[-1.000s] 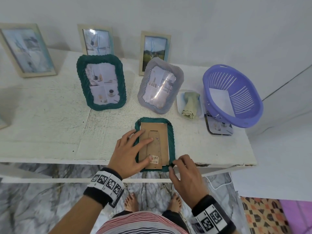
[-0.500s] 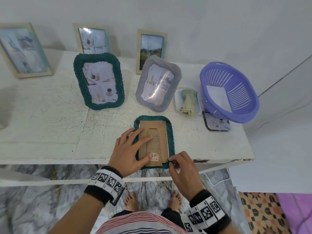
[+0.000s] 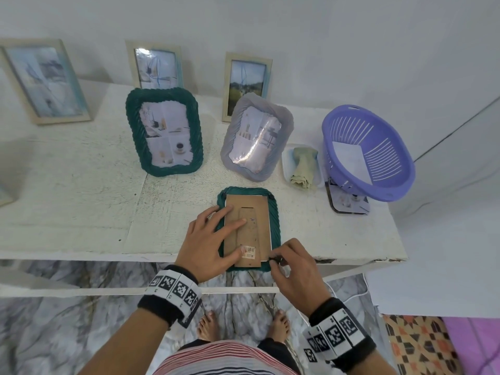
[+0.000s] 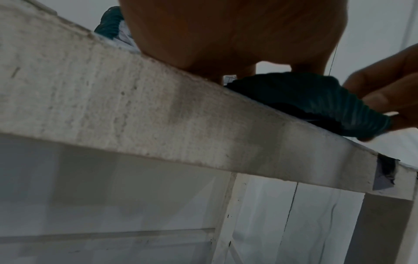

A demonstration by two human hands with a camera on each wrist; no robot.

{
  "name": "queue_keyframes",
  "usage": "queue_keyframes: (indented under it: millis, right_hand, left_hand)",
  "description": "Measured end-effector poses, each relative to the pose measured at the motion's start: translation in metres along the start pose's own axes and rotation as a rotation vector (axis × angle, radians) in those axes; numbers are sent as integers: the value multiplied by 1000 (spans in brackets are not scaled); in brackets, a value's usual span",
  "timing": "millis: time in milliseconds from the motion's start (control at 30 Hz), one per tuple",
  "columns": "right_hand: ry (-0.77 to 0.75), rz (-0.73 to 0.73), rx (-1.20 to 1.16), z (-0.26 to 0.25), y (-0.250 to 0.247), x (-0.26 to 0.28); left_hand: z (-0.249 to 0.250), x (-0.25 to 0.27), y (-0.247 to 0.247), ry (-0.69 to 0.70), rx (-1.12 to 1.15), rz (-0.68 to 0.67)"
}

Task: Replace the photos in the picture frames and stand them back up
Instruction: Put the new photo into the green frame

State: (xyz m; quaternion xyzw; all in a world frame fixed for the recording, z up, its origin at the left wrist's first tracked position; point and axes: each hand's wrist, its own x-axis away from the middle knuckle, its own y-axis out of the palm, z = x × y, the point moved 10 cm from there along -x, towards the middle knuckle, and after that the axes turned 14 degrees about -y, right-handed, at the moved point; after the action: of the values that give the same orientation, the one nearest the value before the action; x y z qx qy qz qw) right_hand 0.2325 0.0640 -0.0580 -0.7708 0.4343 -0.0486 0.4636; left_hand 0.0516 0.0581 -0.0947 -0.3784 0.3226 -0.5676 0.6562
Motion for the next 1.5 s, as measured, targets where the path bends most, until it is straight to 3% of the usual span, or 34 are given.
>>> queue_keyframes:
  millis: [167, 300, 367, 467, 833, 1100, 1367, 1500]
  right_hand:
    - [-126, -112, 237, -30, 12, -13]
    - [-137, -192, 333, -28, 27, -12]
    - [-133, -200, 334, -25, 29, -10]
    - [-140, -190, 335, -24, 28, -10]
    - [-139, -184, 313, -21, 30, -8]
    - [-137, -199, 301, -18, 31, -8]
    - [-141, -204, 285, -18, 32, -8]
    - [-147, -206, 287, -17, 31, -9]
  left_hand:
    - [-4, -2, 2, 2, 44, -35]
    - [-14, -1, -15, -22, 275, -9]
    - [-23, 9, -33, -98, 315, 56]
    - [-25, 33, -41, -132, 160, 53]
    - [-7, 49, -36, -93, 61, 43]
    - [-25, 46, -25, -291, 365, -75]
    - [-26, 45, -21, -324, 483, -115]
    - [-23, 43, -22, -275, 461, -136]
